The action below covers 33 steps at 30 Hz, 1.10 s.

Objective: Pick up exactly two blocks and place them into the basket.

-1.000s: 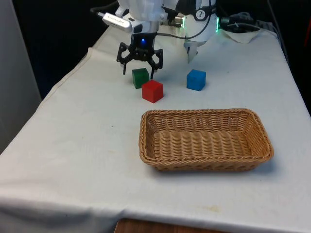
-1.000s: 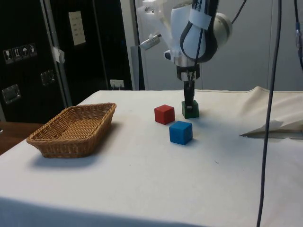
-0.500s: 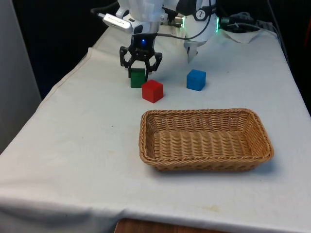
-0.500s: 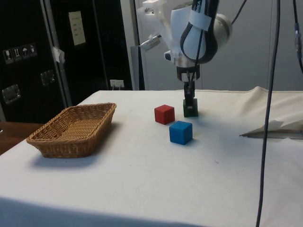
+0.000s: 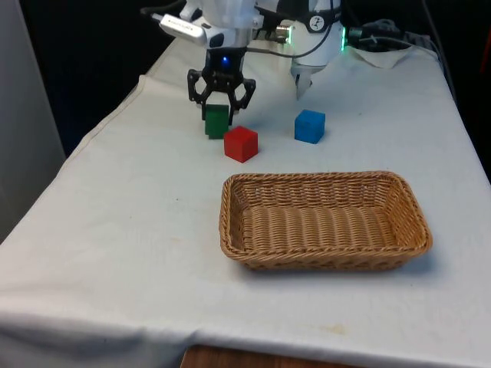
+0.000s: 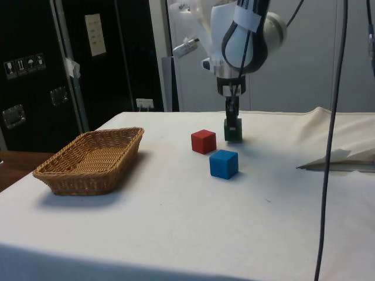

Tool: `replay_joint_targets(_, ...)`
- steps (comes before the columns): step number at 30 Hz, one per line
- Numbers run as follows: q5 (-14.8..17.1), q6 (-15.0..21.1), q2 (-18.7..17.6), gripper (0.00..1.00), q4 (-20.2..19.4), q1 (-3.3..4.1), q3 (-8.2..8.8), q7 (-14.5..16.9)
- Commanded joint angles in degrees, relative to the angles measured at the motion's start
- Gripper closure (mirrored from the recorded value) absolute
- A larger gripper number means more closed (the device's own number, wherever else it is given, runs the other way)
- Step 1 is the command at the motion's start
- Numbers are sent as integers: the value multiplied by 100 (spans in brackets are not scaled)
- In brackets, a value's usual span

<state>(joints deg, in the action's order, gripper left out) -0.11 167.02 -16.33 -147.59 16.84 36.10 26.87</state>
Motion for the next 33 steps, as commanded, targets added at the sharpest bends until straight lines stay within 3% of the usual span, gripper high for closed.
replay_joint_targets(1, -92, -115, 109, 95, 0, 52, 103, -6)
replay_joint_targets(4, -103, -223, 252, 95, 17, 57, 120, 6)
replay_joint_targets(5, -17, -172, 246, 95, -6, 0, 34, 52)
replay_joint_targets(6, -109, -258, 304, 95, 23, 57, 126, 11)
replay_joint_targets(13, -40, -476, 642, 95, 34, 6, 52, 69)
replay_joint_targets(14, -86, -619, 699, 95, 126, 52, 57, 23)
replay_joint_targets(18, -69, -785, 802, 95, 229, 86, 11, -17)
replay_joint_targets(20, -69, -848, 842, 95, 275, 92, -23, -52)
replay_joint_targets(21, -40, -796, 842, 95, 246, 57, -34, 6)
replay_joint_targets(23, -86, -934, 900, 95, 344, 109, -80, -126)
replay_joint_targets(28, -138, -1071, 1037, 95, 447, 126, -189, -298)
replay_joint_targets(29, -40, -1020, 1049, 95, 413, 97, -223, -195)
replay_joint_targets(33, -149, -1169, 1134, 95, 504, 138, -252, -395)
